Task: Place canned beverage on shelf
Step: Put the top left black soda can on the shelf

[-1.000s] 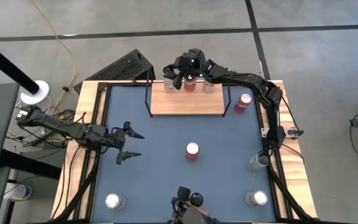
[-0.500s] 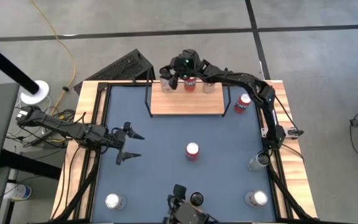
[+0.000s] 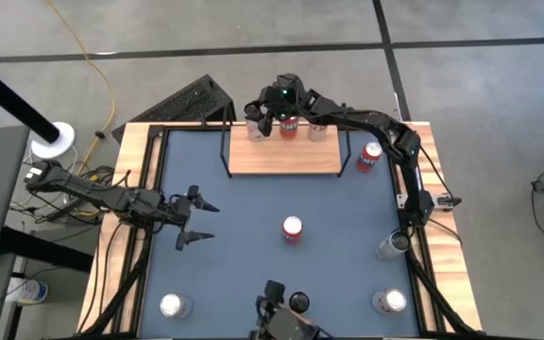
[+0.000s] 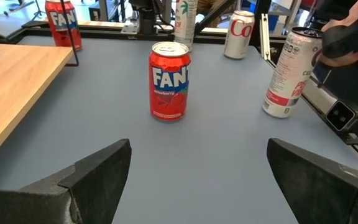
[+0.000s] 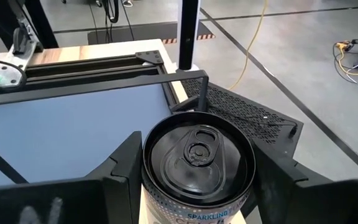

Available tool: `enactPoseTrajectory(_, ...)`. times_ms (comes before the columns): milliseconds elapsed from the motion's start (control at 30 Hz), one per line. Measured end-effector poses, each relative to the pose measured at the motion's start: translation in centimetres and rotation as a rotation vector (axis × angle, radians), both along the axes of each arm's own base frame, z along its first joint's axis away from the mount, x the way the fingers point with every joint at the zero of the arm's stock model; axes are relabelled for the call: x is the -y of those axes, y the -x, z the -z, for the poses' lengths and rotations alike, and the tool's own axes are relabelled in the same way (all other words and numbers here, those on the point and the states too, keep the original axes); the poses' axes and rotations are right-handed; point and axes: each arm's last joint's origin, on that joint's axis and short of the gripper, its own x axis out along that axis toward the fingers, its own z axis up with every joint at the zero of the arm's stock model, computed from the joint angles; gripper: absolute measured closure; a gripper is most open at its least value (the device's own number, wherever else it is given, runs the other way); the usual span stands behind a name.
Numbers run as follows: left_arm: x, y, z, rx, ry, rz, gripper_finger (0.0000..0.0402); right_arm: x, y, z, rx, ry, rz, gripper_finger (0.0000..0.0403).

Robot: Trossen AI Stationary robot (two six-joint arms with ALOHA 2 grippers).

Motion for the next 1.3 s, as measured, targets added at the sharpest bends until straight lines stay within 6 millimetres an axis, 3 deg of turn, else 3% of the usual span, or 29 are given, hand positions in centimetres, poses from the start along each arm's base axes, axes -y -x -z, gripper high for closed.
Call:
enactPoseTrajectory(200,0.0,0.0,0.0,0.0,0.001,0.0,0.0038,0.01,0.0,0.0,-0.001,0.001,0.004,0.0194)
enactPoseTrajectory(500,0.0,0.0,0.0,-0.001,0.007,-0.001,0.0038,-0.05,0.07,0.18,-0.018,-0.012,-0.002,0.0142)
enactPoseTrajectory(1033,0.0,0.0,0.0,-0.001,0.009,-0.002,0.0038,-0.17,0.01,0.19,-0.019,-0.015,-0.01,0.0135)
enactPoseTrajectory(1300,0.0,0.0,0.0,-0.002,0.01,-0.002,0.0038,-0.23,-0.02,0.16,-0.017,-0.018,-0.016,0.0106)
